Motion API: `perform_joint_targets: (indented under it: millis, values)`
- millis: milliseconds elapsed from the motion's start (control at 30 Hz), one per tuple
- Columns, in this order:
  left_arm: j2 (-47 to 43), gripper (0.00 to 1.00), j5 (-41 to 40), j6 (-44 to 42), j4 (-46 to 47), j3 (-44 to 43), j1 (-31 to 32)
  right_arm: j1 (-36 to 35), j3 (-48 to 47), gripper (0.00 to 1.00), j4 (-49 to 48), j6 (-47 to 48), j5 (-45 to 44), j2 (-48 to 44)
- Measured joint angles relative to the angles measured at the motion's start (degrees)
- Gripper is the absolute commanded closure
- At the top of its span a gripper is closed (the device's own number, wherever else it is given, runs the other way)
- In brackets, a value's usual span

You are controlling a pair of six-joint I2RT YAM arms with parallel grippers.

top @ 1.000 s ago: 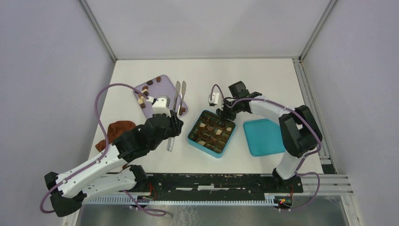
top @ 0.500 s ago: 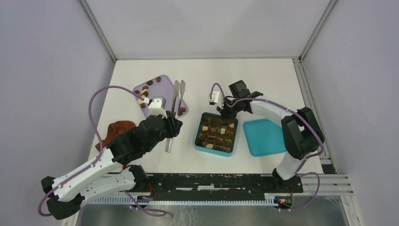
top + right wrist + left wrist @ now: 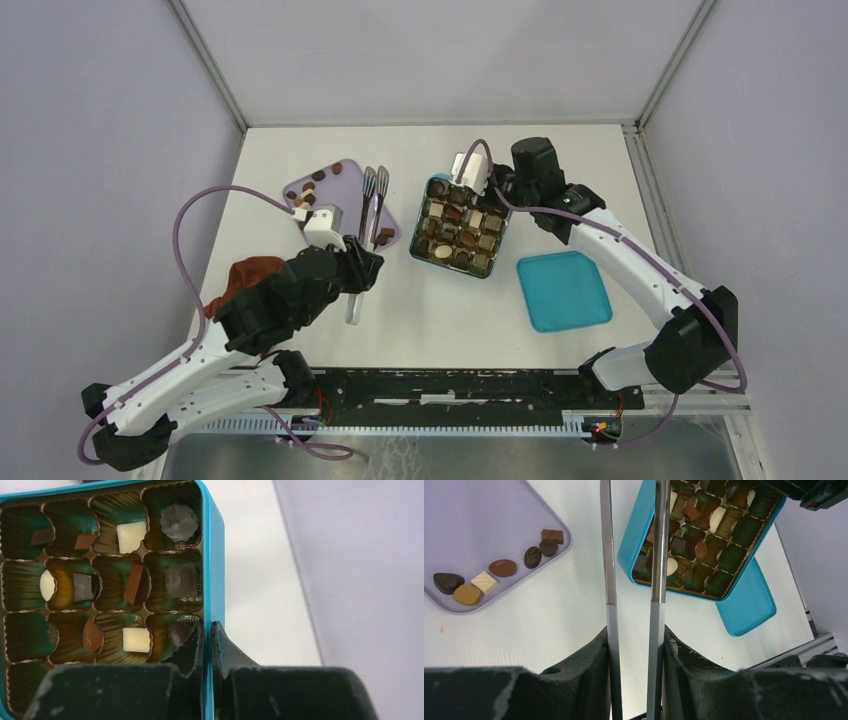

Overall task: Pack the chocolate
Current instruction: Pick up the packing box from the center of the board.

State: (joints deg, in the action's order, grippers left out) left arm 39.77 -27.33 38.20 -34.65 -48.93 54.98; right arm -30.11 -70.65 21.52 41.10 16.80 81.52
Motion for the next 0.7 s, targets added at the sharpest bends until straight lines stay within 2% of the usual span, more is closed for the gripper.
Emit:
perform_joint_targets:
  millis: [433,700]
  values:
    - [0.0,0.6,0.0,0.0,-0.5,-1.0,0.0,-1.2,-2.1,1.0,2.2,1.4,-3.5,-2.1]
    - [2.4,0.59,0.7,-0.1,-0.6,-1.1,0.0,0.1,0.6,1.0,1.1,-1.4,2.2,-1.7]
